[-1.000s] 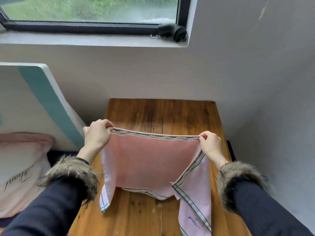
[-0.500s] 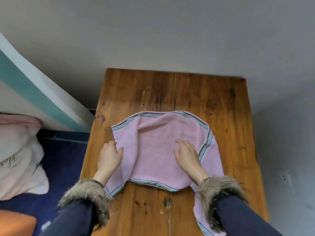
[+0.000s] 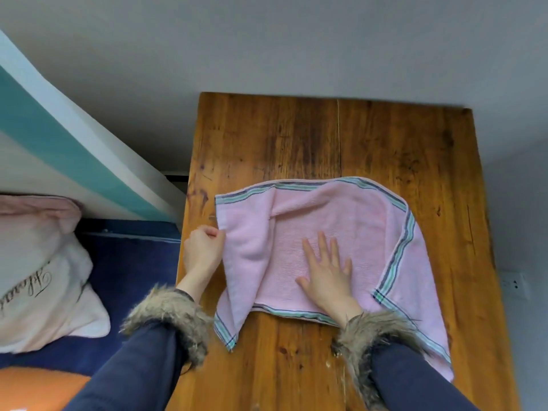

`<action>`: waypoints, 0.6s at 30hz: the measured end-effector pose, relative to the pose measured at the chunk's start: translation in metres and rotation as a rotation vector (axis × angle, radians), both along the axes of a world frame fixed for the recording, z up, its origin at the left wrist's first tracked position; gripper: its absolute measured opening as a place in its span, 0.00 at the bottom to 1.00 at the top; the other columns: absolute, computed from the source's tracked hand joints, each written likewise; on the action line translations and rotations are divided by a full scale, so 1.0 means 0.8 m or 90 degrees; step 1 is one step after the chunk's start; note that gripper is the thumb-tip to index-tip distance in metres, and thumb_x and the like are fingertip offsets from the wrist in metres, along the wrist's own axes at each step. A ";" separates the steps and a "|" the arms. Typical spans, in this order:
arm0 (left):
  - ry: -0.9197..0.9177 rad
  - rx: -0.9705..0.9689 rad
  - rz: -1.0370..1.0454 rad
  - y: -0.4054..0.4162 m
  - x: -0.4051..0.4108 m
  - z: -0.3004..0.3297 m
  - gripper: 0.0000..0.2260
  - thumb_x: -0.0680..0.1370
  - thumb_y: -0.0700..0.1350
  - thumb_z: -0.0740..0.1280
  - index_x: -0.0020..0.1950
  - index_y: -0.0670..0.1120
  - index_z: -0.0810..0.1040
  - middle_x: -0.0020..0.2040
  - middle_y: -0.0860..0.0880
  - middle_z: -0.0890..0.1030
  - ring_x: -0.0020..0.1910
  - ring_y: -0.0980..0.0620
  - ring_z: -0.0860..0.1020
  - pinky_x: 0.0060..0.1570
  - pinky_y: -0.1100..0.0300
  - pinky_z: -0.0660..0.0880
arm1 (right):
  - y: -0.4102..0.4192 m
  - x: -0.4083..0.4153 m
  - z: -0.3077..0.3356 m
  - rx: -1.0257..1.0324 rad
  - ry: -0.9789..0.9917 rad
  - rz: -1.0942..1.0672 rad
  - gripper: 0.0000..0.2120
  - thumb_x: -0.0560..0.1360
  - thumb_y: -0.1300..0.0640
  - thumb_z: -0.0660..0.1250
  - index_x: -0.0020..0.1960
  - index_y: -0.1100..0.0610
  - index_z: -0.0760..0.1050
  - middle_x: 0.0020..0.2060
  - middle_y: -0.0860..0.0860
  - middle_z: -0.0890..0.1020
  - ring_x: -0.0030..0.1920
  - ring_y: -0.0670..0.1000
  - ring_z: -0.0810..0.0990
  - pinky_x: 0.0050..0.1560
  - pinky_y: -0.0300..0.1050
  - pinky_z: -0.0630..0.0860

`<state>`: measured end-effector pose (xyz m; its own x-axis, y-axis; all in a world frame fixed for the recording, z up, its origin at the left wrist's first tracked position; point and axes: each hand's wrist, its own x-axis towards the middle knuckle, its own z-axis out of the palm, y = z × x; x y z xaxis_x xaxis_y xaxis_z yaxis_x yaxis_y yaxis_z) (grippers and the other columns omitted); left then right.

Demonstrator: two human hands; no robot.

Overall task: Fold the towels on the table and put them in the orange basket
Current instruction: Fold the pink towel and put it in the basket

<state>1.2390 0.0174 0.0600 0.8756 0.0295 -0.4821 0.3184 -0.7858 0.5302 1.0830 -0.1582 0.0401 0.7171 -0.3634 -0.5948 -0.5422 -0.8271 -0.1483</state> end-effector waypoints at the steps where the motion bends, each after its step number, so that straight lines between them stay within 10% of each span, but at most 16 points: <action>1: -0.031 0.010 0.004 0.010 0.017 0.004 0.06 0.76 0.46 0.65 0.46 0.44 0.79 0.49 0.42 0.82 0.52 0.39 0.77 0.49 0.53 0.73 | 0.000 0.000 0.000 -0.004 0.004 0.002 0.39 0.76 0.43 0.61 0.76 0.45 0.38 0.75 0.50 0.34 0.75 0.57 0.34 0.70 0.68 0.48; 11: -0.277 0.084 -0.345 0.016 0.032 0.001 0.16 0.77 0.42 0.64 0.64 0.41 0.71 0.62 0.38 0.71 0.59 0.37 0.71 0.54 0.44 0.71 | 0.004 0.006 -0.002 0.001 0.036 -0.001 0.42 0.75 0.44 0.63 0.75 0.45 0.36 0.74 0.50 0.31 0.74 0.57 0.31 0.69 0.69 0.45; 14: -0.155 0.126 -0.565 0.018 -0.028 -0.032 0.29 0.78 0.55 0.61 0.76 0.51 0.55 0.77 0.43 0.50 0.76 0.40 0.50 0.70 0.42 0.53 | 0.004 0.006 -0.003 0.001 0.043 0.008 0.45 0.73 0.43 0.65 0.75 0.44 0.35 0.73 0.50 0.30 0.73 0.57 0.30 0.69 0.69 0.45; 18: -0.108 0.184 -0.613 0.036 -0.063 -0.060 0.37 0.75 0.64 0.59 0.75 0.58 0.39 0.74 0.49 0.31 0.73 0.44 0.30 0.69 0.38 0.36 | 0.008 0.000 -0.003 -0.003 0.049 0.029 0.48 0.71 0.43 0.67 0.75 0.44 0.34 0.73 0.50 0.29 0.73 0.57 0.30 0.69 0.70 0.44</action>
<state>1.1885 0.0463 0.0124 0.6448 -0.6279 -0.4358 -0.5781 -0.7736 0.2595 1.0827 -0.1518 0.0379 0.6852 -0.3343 -0.6471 -0.5134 -0.8519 -0.1035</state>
